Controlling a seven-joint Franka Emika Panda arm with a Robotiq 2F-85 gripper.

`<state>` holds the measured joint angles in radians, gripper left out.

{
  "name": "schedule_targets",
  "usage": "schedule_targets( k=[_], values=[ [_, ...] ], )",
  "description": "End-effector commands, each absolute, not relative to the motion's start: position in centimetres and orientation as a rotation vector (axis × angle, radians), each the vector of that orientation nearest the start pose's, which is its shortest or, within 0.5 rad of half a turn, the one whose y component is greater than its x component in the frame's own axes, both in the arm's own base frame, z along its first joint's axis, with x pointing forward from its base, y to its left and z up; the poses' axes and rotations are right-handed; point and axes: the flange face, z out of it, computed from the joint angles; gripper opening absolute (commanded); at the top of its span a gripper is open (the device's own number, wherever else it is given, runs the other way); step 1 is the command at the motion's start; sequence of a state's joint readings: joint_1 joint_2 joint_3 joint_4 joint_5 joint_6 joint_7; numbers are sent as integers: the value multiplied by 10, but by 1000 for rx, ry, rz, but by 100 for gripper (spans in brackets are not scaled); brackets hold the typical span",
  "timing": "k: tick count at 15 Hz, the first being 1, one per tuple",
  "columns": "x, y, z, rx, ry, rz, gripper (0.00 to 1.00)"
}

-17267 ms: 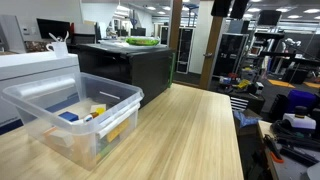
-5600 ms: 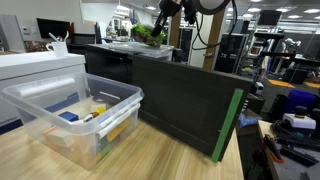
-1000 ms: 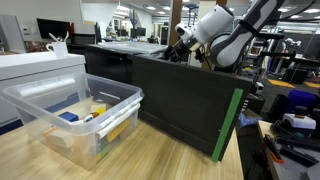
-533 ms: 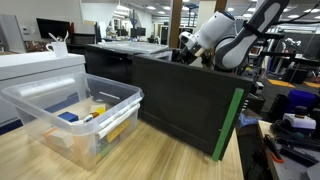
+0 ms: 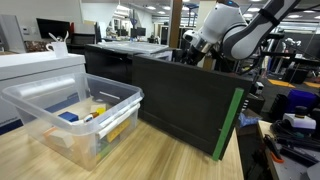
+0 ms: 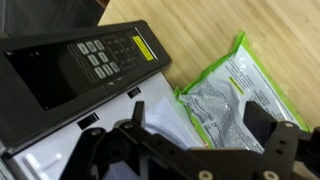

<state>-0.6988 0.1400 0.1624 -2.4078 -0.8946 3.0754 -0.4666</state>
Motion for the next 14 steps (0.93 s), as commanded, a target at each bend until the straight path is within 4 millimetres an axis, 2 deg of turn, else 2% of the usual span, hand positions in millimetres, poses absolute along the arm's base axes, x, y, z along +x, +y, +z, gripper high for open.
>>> schedule_targets(
  k=[1, 4, 8, 11, 14],
  values=[
    [457, -229, 309, -3357, -1360, -335, 100],
    [449, -235, 300, -3295, -1433, -9, 100],
    [449, -241, 300, -3077, -1613, 257, 100],
    [456, -243, 310, -2949, -1750, 299, 100],
    [454, -238, 316, -2928, -1737, 173, 100]
  ],
)
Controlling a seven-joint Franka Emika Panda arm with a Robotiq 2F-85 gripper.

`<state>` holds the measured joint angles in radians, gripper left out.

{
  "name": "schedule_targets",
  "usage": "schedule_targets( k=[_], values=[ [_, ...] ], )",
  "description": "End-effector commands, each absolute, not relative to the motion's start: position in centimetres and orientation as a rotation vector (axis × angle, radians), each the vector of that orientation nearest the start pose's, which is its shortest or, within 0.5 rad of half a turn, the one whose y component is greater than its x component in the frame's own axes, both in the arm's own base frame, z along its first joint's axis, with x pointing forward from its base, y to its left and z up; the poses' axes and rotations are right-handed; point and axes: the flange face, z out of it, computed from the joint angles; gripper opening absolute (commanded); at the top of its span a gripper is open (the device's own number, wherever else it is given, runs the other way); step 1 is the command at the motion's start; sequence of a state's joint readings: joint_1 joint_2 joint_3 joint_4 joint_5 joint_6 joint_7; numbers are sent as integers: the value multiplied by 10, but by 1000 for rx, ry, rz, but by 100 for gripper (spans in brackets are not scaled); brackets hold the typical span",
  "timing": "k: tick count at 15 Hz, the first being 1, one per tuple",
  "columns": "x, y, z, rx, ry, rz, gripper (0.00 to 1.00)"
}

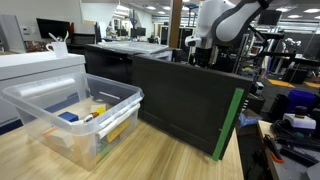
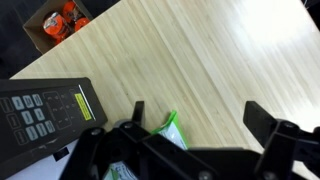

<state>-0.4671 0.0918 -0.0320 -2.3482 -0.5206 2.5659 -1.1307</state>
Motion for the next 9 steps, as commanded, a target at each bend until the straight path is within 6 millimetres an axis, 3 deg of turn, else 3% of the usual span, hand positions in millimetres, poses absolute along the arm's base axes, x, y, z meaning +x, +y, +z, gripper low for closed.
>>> schedule_targets(
  k=[1, 9],
  values=[
    [450, -234, 317, -2912, -1709, 155, 100],
    [409, -211, 319, -2822, -1588, 134, 100]
  ],
)
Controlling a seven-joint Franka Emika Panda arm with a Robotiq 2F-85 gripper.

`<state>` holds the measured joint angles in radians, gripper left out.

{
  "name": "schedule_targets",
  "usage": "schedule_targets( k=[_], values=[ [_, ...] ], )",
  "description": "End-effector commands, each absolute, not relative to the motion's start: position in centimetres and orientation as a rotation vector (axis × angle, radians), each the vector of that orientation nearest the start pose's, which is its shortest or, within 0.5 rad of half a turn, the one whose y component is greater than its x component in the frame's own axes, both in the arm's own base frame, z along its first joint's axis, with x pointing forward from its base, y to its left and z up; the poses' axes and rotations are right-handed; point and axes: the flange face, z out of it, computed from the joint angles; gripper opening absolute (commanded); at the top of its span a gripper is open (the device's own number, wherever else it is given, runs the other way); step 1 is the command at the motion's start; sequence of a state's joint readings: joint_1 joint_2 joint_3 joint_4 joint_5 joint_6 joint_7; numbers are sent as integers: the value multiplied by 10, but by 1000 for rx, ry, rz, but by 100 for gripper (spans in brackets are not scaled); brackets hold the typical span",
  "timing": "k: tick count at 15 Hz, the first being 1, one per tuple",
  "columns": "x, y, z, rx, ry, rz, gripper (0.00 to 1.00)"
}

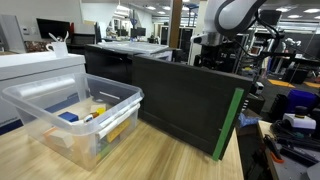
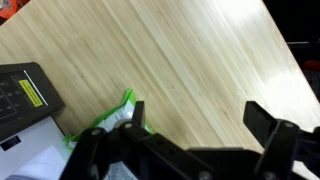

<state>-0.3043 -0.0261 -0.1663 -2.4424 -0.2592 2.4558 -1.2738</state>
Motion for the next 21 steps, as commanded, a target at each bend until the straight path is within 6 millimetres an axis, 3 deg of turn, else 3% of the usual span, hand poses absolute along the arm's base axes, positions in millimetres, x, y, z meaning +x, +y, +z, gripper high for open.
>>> schedule_targets(
  k=[1, 2, 10, 13, 14, 21],
  values=[
    [407, -211, 322, -2826, -1607, 139, 100],
    [421, -216, 314, -2856, -1574, 163, 100],
    [414, -213, 318, -2857, -1577, 149, 100],
    [410, -206, 297, -2795, -1672, 165, 100],
    [408, -199, 274, -2780, -1757, 136, 100],
    [405, -175, 211, -2754, -2039, -199, 100]
  ],
)
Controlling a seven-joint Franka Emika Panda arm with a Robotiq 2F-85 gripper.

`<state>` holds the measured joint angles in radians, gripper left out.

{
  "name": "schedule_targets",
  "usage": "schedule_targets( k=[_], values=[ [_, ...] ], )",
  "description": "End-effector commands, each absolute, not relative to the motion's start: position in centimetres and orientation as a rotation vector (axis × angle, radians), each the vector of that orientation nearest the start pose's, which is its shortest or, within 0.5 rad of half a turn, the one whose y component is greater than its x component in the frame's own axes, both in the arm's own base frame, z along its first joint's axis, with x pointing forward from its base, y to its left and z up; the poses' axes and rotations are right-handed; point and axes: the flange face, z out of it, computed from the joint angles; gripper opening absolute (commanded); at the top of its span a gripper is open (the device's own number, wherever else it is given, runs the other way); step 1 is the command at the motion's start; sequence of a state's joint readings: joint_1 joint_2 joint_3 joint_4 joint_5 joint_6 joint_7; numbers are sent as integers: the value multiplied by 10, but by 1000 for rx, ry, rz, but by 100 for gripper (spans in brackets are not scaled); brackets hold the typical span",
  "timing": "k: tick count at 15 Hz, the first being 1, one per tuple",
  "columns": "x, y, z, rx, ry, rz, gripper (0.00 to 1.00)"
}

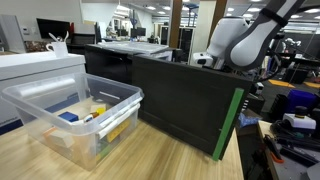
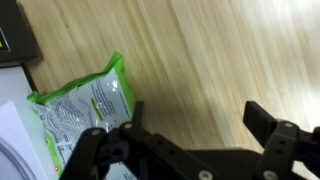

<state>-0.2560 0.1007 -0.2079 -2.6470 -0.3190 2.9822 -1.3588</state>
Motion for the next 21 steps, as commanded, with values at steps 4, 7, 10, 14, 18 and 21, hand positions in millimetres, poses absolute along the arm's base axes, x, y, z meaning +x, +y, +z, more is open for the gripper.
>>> schedule_targets(
  k=[4, 7, 10, 14, 18, 21],
  values=[
    [419, -161, 187, -2720, -2178, -446, 100],
    [429, -156, 182, -2685, -2242, -577, 100],
    [468, -168, 200, -2679, -2280, -634, 100],
    [469, -184, 179, -2699, -2266, -540, 100],
    [464, -189, 166, -2657, -2186, -176, 100],
    [480, -183, 171, -2633, -2207, -190, 100]
  ],
)
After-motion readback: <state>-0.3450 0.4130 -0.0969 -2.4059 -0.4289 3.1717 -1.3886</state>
